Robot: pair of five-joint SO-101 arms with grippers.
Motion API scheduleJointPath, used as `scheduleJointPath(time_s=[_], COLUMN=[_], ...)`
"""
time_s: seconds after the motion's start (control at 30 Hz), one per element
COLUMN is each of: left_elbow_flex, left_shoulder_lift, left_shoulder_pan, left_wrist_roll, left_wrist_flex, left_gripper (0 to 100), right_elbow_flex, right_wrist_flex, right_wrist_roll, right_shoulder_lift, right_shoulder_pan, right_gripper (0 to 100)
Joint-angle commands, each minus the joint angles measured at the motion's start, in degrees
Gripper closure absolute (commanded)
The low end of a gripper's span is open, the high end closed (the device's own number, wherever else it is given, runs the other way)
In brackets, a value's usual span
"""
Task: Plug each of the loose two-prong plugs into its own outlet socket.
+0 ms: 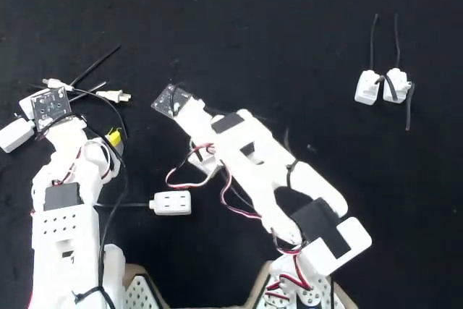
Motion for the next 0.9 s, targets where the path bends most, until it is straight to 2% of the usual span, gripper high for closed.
scheduleJointPath(time_s=[0.0, 0.2, 0.87], left_elbow_flex=[-1.8, -1.8, -1.89], left_shoulder_lift=[-0.53, -0.53, -0.53], left_shoulder_pan=[-0.4, -0.4, -0.48], left_wrist_roll=[0.35, 0.35, 0.35], left_wrist_flex=[0.09, 0.09, 0.09], left_gripper=[78, 78, 78], right_elbow_flex=[-4.7, -4.26, -3.38], right_wrist_flex=[1.32, -2.81, 1.23], right_wrist_roll=[0.0, 0.0, 0.18], right_shoulder_lift=[-1.8, 3.03, 5.93], right_shoulder_pan=[2.9, 3.08, -5.19], right_gripper=[87.5, 87.5, 87.3])
